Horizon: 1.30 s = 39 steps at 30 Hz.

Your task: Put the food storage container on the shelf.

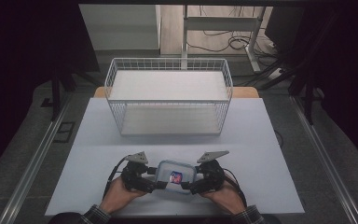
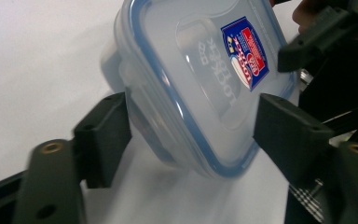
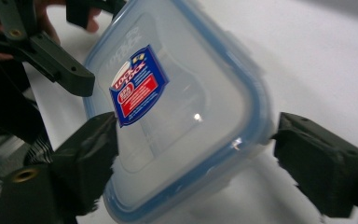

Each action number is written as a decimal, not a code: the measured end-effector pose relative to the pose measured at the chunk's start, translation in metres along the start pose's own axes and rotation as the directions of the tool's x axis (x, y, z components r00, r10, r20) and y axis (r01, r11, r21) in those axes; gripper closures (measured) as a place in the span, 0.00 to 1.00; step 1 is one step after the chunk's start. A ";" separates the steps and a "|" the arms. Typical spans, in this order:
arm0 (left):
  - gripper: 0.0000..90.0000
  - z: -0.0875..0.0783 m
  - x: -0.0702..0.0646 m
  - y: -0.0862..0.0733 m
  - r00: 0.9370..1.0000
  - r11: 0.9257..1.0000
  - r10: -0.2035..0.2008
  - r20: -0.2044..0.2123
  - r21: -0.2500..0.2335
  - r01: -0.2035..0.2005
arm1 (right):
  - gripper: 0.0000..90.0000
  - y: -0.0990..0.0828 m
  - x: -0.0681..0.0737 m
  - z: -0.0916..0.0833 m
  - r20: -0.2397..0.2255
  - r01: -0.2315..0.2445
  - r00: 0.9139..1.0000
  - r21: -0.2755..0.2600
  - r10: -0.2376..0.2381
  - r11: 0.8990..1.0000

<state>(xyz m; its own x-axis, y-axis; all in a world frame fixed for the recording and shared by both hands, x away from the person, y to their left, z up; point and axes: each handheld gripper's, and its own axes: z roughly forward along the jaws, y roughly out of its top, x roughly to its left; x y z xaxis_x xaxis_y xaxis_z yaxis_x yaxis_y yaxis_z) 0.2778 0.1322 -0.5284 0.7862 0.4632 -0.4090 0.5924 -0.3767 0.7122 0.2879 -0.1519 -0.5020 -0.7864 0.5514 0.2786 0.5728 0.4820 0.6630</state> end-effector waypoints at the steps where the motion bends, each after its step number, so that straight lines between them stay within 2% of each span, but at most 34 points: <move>1: 0.36 -0.002 0.000 -0.001 1.000 1.000 0.003 0.000 -0.003 -0.003 | 0.21 -0.002 -0.001 -0.004 -0.009 -0.013 1.000 -0.005 0.013 1.000; 6: 0.43 -0.006 -0.001 -0.005 1.000 1.000 -0.009 0.014 -0.009 0.009 | 0.22 -0.006 -0.002 -0.005 -0.025 -0.032 0.999 -0.010 0.031 0.999; 7: 0.44 -0.007 -0.003 -0.007 1.000 1.000 -0.005 0.014 -0.007 0.005 | 0.23 -0.008 -0.003 -0.005 -0.038 -0.058 0.998 -0.003 0.058 0.998; 11: 0.49 -0.009 -0.007 -0.010 1.000 1.000 0.009 0.011 -0.003 -0.009 | 0.27 -0.011 -0.004 -0.007 -0.066 -0.079 0.995 0.015 0.080 0.997; 12: 0.51 -0.010 -0.008 -0.010 1.000 1.000 0.018 0.012 -0.002 -0.018 | 0.34 -0.014 -0.005 -0.007 -0.119 -0.098 0.988 0.038 0.102 0.994; 13: 0.53 -0.012 -0.009 -0.011 1.000 1.000 0.020 0.014 -0.003 -0.020 | 0.35 -0.014 -0.006 -0.006 -0.133 -0.099 0.986 0.047 0.105 0.994; 18: 0.59 -0.015 -0.005 -0.014 0.998 1.000 -0.019 0.062 -0.012 0.020 | 0.39 -0.014 -0.009 -0.008 -0.163 -0.108 0.979 0.074 0.119 0.991; 20: 0.60 -0.015 -0.004 -0.014 0.997 1.000 -0.026 0.067 -0.014 0.027 | 0.39 -0.014 -0.012 -0.008 -0.179 -0.121 0.975 0.074 0.133 0.990; 23: 0.61 -0.015 -0.004 -0.015 0.997 0.999 -0.029 0.072 -0.015 0.030 | 0.39 -0.014 -0.013 -0.008 -0.182 -0.121 0.974 0.072 0.133 0.990; 26: 0.62 -0.015 -0.003 -0.016 0.996 0.999 -0.043 0.083 -0.018 0.045 | 0.40 -0.015 -0.013 -0.011 -0.164 -0.128 0.977 0.061 0.136 0.990; 28: 0.62 -0.015 -0.003 -0.017 0.995 0.998 -0.053 0.085 -0.021 0.055 | 0.44 -0.017 -0.014 -0.018 -0.134 -0.134 0.982 0.028 0.137 0.991; 30: 0.62 -0.015 -0.004 -0.017 0.995 0.998 -0.053 0.086 -0.023 0.055 | 0.47 -0.018 -0.014 -0.019 -0.138 -0.135 0.981 0.026 0.137 0.991; 31: 0.62 -0.015 -0.003 -0.017 0.994 0.998 -0.060 0.087 -0.023 0.062 | 0.50 -0.018 -0.014 -0.019 -0.149 -0.134 0.979 0.023 0.136 0.991; 33: 0.62 -0.015 -0.001 -0.018 0.992 0.996 -0.084 0.095 -0.029 0.087 | 0.59 -0.018 -0.013 -0.023 -0.130 -0.134 0.983 -0.008 0.132 0.991; 36: 0.62 -0.014 -0.001 -0.018 0.990 0.994 -0.099 0.096 -0.034 0.103 | 0.59 -0.019 -0.014 -0.024 -0.141 -0.147 0.979 -0.007 0.145 0.989; 39: 0.63 -0.015 0.002 -0.018 0.984 0.989 -0.140 0.109 -0.042 0.145 | 0.60 -0.019 -0.015 -0.024 -0.143 -0.159 0.977 -0.006 0.156 0.987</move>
<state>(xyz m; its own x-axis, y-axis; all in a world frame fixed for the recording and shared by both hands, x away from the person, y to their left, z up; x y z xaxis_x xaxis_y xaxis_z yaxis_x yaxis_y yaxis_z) 0.2662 0.1513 -0.5333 0.7101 0.4207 -0.5646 0.6924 -0.2714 0.6686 0.2832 -0.1856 -0.5024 -0.7120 0.5165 0.4756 0.6891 0.3840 0.6146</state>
